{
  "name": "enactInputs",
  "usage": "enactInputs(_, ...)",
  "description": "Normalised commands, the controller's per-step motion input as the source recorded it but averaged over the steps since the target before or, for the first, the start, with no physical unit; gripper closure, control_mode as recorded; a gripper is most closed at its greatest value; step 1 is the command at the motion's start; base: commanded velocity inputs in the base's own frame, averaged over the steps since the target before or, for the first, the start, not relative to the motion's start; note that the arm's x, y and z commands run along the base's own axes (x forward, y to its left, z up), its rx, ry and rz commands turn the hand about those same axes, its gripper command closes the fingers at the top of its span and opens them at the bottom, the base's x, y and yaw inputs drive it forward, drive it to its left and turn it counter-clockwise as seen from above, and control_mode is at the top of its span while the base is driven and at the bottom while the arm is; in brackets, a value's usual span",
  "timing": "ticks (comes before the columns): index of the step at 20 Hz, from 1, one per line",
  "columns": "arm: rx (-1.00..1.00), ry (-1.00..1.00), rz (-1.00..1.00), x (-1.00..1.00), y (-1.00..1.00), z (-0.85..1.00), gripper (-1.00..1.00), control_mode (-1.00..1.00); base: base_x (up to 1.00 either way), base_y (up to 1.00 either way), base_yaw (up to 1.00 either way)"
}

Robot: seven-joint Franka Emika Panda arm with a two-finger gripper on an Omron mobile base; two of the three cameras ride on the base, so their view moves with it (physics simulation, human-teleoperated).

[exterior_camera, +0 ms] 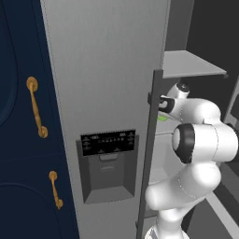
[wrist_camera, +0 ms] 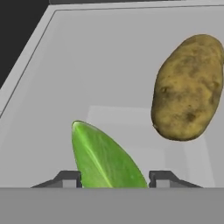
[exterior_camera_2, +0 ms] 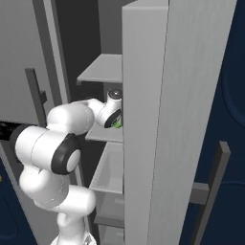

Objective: Grab a lemon wedge from the fridge and one ice cube from the ice bowl, and put them in the glass of lemonade.

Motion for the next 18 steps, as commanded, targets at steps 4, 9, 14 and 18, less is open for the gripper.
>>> enactInputs(4, 0.0, -0.02, 0.0, -0.49, 0.0, -0.01, 1.0, -1.0, 0.0, 0.0, 0.0)
enactInputs(9, 0.01, -0.07, 0.0, -1.0, -0.01, 0.48, 1.0, -1.0, 0.0, 0.0, 0.0)
enactInputs(14, 0.01, -0.02, -0.02, -1.0, -0.02, 1.0, 1.0, -1.0, 0.0, 0.0, 0.0)
enactInputs(18, 0.0, 0.02, -0.02, -1.0, 0.0, 1.0, 1.0, -1.0, 0.0, 0.0, 0.0)
